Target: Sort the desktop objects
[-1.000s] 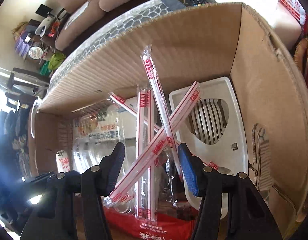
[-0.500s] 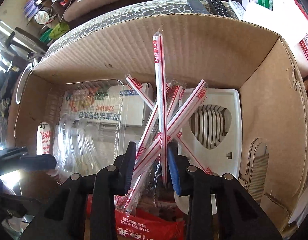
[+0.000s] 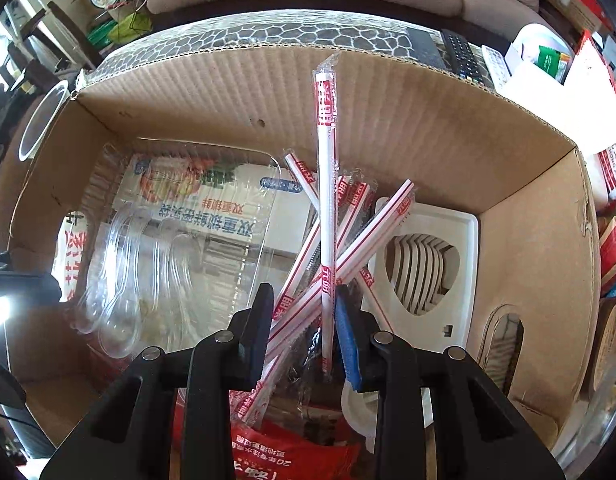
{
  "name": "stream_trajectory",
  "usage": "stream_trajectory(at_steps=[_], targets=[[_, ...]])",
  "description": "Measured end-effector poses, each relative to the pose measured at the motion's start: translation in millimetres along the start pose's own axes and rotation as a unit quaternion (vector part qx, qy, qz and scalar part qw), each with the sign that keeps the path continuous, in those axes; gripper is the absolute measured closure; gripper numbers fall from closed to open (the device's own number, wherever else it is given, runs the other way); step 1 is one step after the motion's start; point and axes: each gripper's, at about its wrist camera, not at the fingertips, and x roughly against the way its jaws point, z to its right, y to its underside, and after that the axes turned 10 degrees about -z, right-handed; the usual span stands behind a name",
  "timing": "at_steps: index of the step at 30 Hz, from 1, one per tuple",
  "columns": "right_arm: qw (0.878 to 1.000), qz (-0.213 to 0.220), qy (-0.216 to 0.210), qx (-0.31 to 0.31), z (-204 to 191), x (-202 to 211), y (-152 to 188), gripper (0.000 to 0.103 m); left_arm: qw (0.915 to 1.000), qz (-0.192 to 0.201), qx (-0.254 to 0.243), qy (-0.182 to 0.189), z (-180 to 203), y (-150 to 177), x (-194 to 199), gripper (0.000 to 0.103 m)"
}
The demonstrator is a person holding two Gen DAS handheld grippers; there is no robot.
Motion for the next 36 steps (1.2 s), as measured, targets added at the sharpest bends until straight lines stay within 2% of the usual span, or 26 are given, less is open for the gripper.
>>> stream_trajectory(at_steps=[4,9,10,12,14,16,17,19,24,26,36], targets=[[0.997,-0.003,0.057,0.056,-10,5,-6,0.072,1.0,-0.002,0.0,-0.006,0,0,-4,0.045],[0.987,-0.02,0.077,0.141,-30,2,-11,0.071,0.9999,0.002,0.004,-0.009,-4,0,-6,0.045],[0.988,-0.02,0.07,0.133,-29,3,-12,0.071,0.9999,0.002,0.005,-0.008,-5,0,-7,0.045],[0.996,-0.012,0.042,0.078,-13,9,-19,0.063,0.9999,0.0,0.006,-0.008,-7,0,-9,0.044],[1.0,0.006,-0.012,-0.014,15,18,-27,0.042,1.0,-0.002,0.006,-0.007,-7,0,-10,0.044],[0.992,0.01,-0.088,-0.091,44,18,-30,0.027,1.0,-0.003,0.005,-0.006,-6,0,-11,0.044],[0.987,0.005,-0.111,-0.112,54,15,-29,0.026,1.0,-0.003,0.005,-0.005,-7,1,-11,0.044],[0.984,-0.013,-0.126,-0.127,62,5,-31,0.026,1.0,-0.001,0.006,-0.001,-7,1,-11,0.044],[0.99,-0.042,-0.081,-0.106,50,-14,-27,0.026,1.0,-0.002,0.007,0.003,-8,2,-13,0.044],[0.989,-0.044,-0.081,-0.112,49,-18,-23,0.026,1.0,-0.004,0.007,0.004,-8,2,-15,0.044],[0.968,-0.075,-0.175,-0.161,63,-27,-10,0.023,0.9999,-0.004,0.01,0.01,-10,1,-18,0.044]])
